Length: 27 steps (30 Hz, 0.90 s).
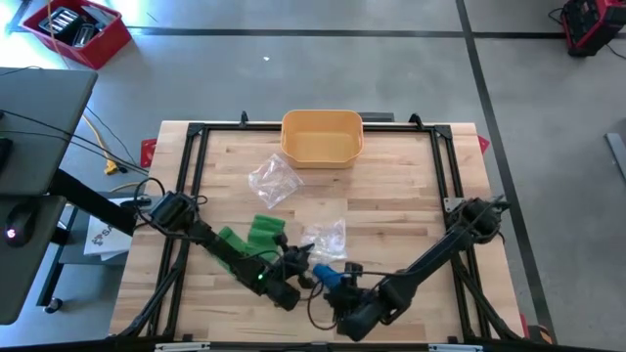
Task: Roll bandage
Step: Put the rolled blue bandage into the open transparent zip bag
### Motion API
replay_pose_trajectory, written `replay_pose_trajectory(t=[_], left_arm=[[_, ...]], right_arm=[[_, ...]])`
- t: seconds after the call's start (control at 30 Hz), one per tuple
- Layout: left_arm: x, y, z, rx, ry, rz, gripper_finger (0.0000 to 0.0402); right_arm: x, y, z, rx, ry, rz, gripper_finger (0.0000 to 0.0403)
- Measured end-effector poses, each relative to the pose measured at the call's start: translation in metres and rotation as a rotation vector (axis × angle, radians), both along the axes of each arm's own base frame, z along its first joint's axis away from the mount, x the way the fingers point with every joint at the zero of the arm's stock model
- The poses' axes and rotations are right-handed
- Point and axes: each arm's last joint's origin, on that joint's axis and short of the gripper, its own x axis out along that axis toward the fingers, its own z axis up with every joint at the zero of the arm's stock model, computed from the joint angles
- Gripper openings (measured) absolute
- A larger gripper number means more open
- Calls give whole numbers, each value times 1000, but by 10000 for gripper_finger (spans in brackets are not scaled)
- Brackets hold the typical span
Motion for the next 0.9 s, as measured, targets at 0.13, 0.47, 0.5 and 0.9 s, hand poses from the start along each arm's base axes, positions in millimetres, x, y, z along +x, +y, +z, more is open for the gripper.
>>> replay_pose_trajectory(t=[0.13,0.47,0.5,0.9], left_arm=[[-5,13,-8,-75,41,61,0],[-10,14,-11,-108,39,96,0],[-10,14,-11,-113,40,95,0],[-5,10,-8,-151,-9,76,0]], right_arm=[[6,-6,-22,-22,37,-93,218],[16,-16,-65,-63,101,-202,195],[15,-15,-67,-68,99,-202,179],[-20,-8,0,-138,-50,-267,37]])
